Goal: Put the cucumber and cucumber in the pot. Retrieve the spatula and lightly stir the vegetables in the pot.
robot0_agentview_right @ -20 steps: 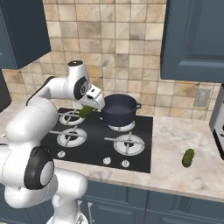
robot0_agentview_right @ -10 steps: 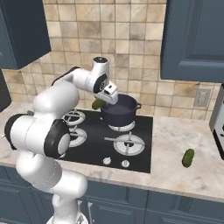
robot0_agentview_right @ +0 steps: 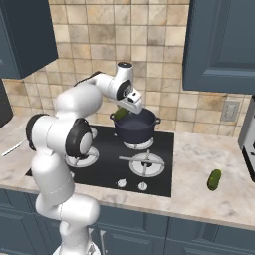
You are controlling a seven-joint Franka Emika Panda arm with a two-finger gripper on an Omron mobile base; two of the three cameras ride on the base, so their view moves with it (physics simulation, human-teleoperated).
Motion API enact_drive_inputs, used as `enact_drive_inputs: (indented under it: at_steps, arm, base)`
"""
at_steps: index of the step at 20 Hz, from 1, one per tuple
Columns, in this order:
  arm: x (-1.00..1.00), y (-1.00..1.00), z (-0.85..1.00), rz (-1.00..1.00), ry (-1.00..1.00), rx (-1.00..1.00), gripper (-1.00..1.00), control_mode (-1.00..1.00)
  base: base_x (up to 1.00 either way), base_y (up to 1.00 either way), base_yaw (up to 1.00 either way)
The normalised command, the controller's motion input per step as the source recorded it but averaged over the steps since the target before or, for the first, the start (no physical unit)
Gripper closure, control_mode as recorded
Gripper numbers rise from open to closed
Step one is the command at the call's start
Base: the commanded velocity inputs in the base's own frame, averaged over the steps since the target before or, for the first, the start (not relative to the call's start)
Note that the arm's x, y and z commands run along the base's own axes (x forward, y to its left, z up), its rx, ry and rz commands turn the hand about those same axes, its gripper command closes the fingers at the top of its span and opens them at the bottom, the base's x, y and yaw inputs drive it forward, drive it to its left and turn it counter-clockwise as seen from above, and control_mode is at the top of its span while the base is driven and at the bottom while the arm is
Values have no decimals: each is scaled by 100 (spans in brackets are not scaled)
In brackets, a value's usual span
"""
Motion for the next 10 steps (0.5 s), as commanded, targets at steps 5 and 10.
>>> enact_drive_inputs:
  at_steps: [5, 10]
  arm:
    - [42, -2, -31, -4, 0, 0, 100, -100]
    - [6, 0, -44, -4, 0, 0, 100, -100]
  base:
    - [0, 0, 0]
    - [0, 0, 0]
